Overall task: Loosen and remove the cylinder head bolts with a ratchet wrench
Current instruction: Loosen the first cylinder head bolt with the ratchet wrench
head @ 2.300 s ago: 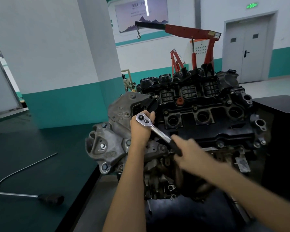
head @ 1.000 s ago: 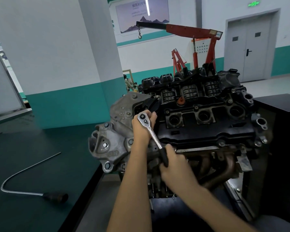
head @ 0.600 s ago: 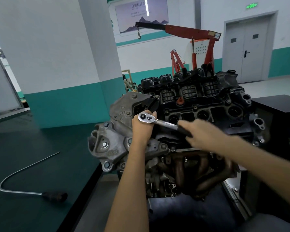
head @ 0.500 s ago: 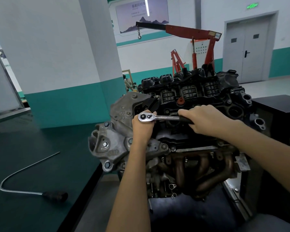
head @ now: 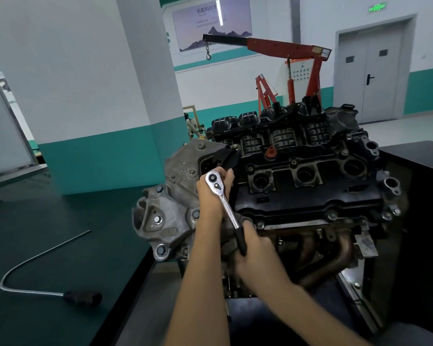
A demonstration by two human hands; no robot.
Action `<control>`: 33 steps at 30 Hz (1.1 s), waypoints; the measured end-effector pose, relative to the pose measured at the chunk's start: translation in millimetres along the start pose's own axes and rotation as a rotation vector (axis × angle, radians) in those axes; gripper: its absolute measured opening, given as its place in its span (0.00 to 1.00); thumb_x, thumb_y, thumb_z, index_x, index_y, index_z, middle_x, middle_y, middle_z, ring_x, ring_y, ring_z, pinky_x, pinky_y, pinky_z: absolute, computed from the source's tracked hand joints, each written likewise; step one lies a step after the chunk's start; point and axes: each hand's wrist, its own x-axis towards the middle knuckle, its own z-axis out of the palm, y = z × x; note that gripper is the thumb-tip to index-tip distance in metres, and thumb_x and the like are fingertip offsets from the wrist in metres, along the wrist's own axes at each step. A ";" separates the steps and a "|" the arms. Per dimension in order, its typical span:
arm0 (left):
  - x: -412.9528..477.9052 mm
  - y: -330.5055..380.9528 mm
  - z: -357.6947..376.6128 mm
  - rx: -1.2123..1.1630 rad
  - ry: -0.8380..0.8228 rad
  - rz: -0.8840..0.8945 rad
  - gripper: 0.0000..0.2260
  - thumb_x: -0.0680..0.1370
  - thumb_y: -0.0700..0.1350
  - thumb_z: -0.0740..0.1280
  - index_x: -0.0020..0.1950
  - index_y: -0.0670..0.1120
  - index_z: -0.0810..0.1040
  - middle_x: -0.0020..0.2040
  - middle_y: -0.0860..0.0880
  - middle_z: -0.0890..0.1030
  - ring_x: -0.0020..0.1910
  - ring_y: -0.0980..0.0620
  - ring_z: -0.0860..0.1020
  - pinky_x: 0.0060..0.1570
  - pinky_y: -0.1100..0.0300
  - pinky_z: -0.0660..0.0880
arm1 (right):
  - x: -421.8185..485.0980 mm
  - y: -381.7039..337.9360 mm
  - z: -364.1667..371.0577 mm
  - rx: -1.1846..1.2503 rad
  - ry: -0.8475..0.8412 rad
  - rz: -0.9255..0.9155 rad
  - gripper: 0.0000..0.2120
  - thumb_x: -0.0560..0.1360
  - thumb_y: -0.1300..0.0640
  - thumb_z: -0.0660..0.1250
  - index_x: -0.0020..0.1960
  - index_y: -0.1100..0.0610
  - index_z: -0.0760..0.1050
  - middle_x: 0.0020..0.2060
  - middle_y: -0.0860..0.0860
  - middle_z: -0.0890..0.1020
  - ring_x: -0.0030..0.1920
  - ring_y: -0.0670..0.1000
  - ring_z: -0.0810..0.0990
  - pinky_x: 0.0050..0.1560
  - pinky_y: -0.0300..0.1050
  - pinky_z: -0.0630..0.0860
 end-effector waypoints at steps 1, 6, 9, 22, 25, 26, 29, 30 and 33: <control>0.2 -0.7 0.4 -0.012 -0.008 -0.003 0.17 0.78 0.43 0.68 0.36 0.31 0.72 0.30 0.36 0.70 0.31 0.49 0.65 0.33 0.59 0.62 | 5.2 6.5 -16.1 -0.068 -0.038 -0.044 0.13 0.72 0.59 0.64 0.54 0.51 0.65 0.37 0.52 0.78 0.39 0.57 0.79 0.38 0.48 0.76; 0.7 -1.7 1.0 0.002 -0.030 0.001 0.19 0.78 0.43 0.67 0.29 0.45 0.67 0.25 0.52 0.68 0.27 0.56 0.66 0.31 0.66 0.63 | 65.3 21.0 -112.5 -0.625 -0.105 -0.289 0.17 0.72 0.57 0.65 0.59 0.50 0.68 0.41 0.52 0.78 0.42 0.58 0.80 0.38 0.45 0.70; 0.6 -0.7 1.5 -0.021 -0.007 -0.004 0.18 0.78 0.43 0.67 0.29 0.46 0.69 0.26 0.52 0.70 0.29 0.56 0.68 0.33 0.62 0.65 | 86.9 13.9 -128.7 -0.879 -0.024 -0.398 0.17 0.74 0.55 0.64 0.61 0.48 0.65 0.44 0.51 0.80 0.45 0.57 0.80 0.37 0.44 0.65; -1.3 1.0 -0.6 0.016 0.028 0.015 0.17 0.78 0.44 0.67 0.37 0.32 0.73 0.31 0.35 0.72 0.31 0.50 0.65 0.29 0.64 0.62 | -4.3 -10.6 16.4 0.085 0.044 0.039 0.15 0.73 0.56 0.62 0.58 0.53 0.65 0.40 0.54 0.81 0.43 0.59 0.80 0.40 0.46 0.75; -0.8 -1.3 -0.1 -0.057 -0.015 -0.005 0.17 0.78 0.42 0.68 0.32 0.38 0.68 0.28 0.44 0.66 0.30 0.51 0.63 0.30 0.61 0.60 | 11.1 10.8 -30.4 -0.088 -0.049 -0.076 0.17 0.70 0.61 0.64 0.58 0.54 0.68 0.34 0.52 0.76 0.37 0.58 0.78 0.37 0.47 0.75; -0.1 -0.7 -0.8 -0.049 -0.034 -0.011 0.18 0.78 0.43 0.68 0.30 0.41 0.67 0.27 0.47 0.66 0.30 0.52 0.63 0.31 0.60 0.60 | 21.5 17.0 -51.7 -0.172 -0.073 -0.121 0.17 0.70 0.62 0.65 0.58 0.54 0.69 0.32 0.49 0.73 0.35 0.55 0.77 0.36 0.45 0.73; 2.4 1.6 -1.8 -0.026 -0.071 -0.033 0.21 0.77 0.43 0.67 0.27 0.48 0.63 0.24 0.53 0.65 0.28 0.56 0.64 0.33 0.60 0.62 | 62.6 21.3 -108.9 -0.540 -0.103 -0.285 0.16 0.71 0.59 0.66 0.57 0.51 0.69 0.32 0.46 0.69 0.37 0.55 0.78 0.34 0.42 0.66; 2.7 1.5 -1.7 -0.047 -0.076 -0.040 0.21 0.77 0.42 0.67 0.27 0.49 0.63 0.24 0.54 0.65 0.28 0.55 0.64 0.34 0.59 0.63 | 73.5 18.0 -119.8 -0.657 -0.099 -0.338 0.15 0.72 0.58 0.65 0.58 0.50 0.69 0.33 0.46 0.71 0.39 0.56 0.79 0.34 0.42 0.64; 1.3 0.4 -1.7 -0.098 -0.046 -0.058 0.21 0.78 0.41 0.68 0.27 0.47 0.64 0.26 0.52 0.65 0.29 0.54 0.63 0.34 0.57 0.62 | 76.1 15.0 -119.8 -0.790 -0.021 -0.378 0.16 0.73 0.56 0.63 0.59 0.48 0.66 0.39 0.49 0.78 0.42 0.56 0.79 0.36 0.43 0.63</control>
